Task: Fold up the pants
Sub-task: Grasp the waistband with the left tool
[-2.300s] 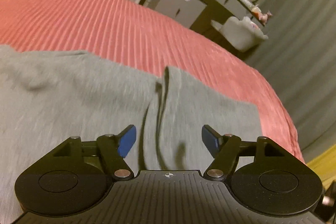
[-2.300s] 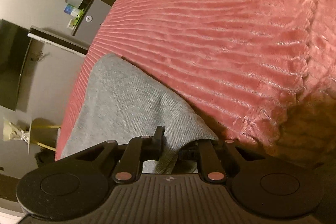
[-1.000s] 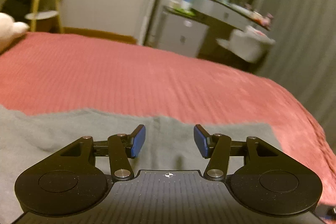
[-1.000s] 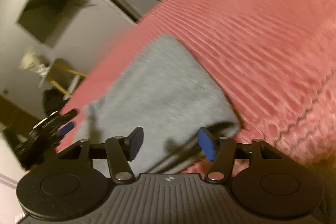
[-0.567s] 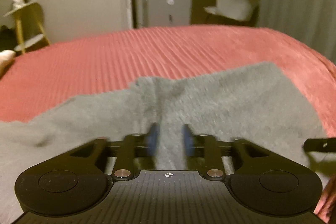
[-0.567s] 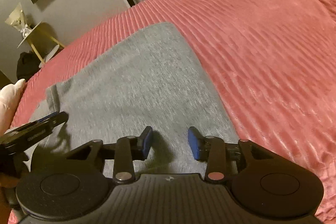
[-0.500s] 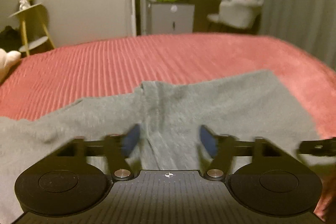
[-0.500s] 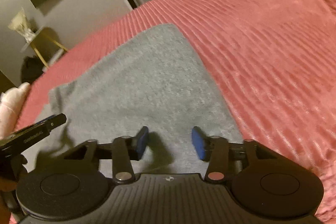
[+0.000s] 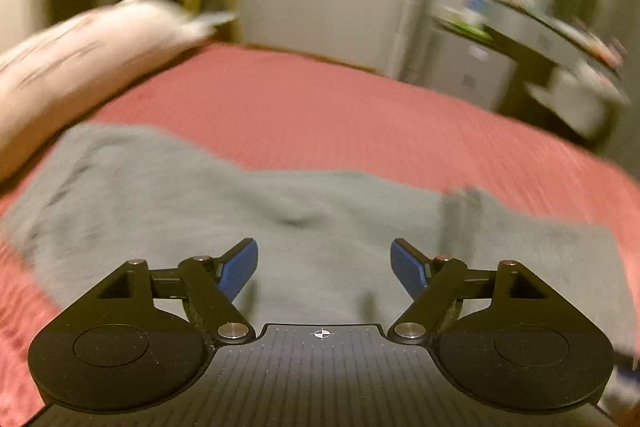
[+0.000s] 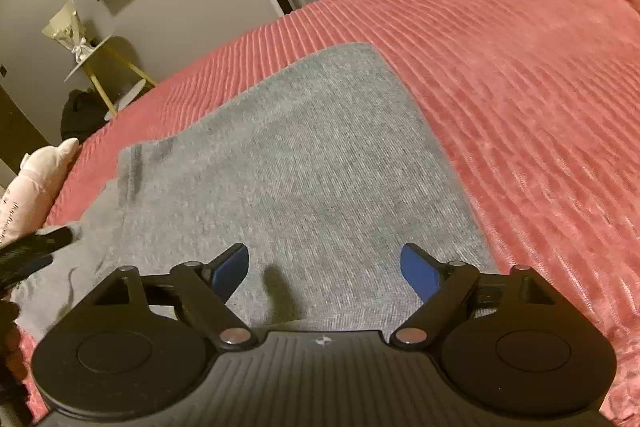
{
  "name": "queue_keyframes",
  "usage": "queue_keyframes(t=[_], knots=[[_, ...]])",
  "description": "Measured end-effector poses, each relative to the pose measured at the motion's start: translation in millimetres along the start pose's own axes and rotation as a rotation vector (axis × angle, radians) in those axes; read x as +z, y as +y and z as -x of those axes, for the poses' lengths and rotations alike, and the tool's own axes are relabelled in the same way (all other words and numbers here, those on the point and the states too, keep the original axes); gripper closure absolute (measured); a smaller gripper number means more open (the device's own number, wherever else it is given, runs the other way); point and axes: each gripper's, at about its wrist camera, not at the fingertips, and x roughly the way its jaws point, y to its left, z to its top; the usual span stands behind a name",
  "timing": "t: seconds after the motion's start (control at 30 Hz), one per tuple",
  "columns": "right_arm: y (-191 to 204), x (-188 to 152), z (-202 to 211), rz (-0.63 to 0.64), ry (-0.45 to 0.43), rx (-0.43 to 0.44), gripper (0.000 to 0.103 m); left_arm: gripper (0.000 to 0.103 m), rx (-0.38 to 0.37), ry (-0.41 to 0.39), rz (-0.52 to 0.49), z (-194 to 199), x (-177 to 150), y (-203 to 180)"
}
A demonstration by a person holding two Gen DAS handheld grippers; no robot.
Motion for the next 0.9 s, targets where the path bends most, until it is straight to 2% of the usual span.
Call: queue_keyframes(t=[0.07, 0.17, 0.23, 0.3, 0.4, 0.5, 0.6, 0.73, 0.83, 0.9], knots=[[-4, 1, 1, -0.021, -0.002, 0.015, 0.018, 0.023, 0.013, 0.031, 0.135, 4, 11, 44], [-9, 1, 1, -0.047, -0.003, 0.038, 0.016, 0.024, 0.051, 0.023, 0.298, 14, 21, 106], [-11, 2, 2, -0.059, -0.002, 0.049, 0.014, 0.026, 0.12, 0.008, 0.365, 20, 20, 140], [-11, 2, 1, -0.07, -0.003, 0.06, 0.011, 0.031, 0.151, 0.039, 0.435, 14, 16, 171], [-11, 3, -2, -0.077, -0.007, 0.077, 0.006, 0.039, 0.093, 0.126, 0.552, -1, 2, 204], [-8, 3, -4, -0.07, -0.013, 0.071, 0.004, 0.047, -0.006, 0.154, 0.619, -21, -6, 214], [-5, 2, -5, -0.06, -0.021, 0.06, 0.004, 0.045, -0.03, 0.133, 0.643, -37, -5, 218], [-5, 1, -5, -0.063, -0.03, 0.056, 0.004, 0.046, -0.068, 0.13, 0.75, -53, 3, 229], [-5, 1, -6, -0.073, -0.039, 0.055, 0.004, 0.064, -0.048, 0.108, 0.668, -48, 6, 223], [-5, 1, -6, -0.081, -0.052, 0.056, 0.004, 0.071, -0.043, 0.078, 0.629, -35, 8, 218]])
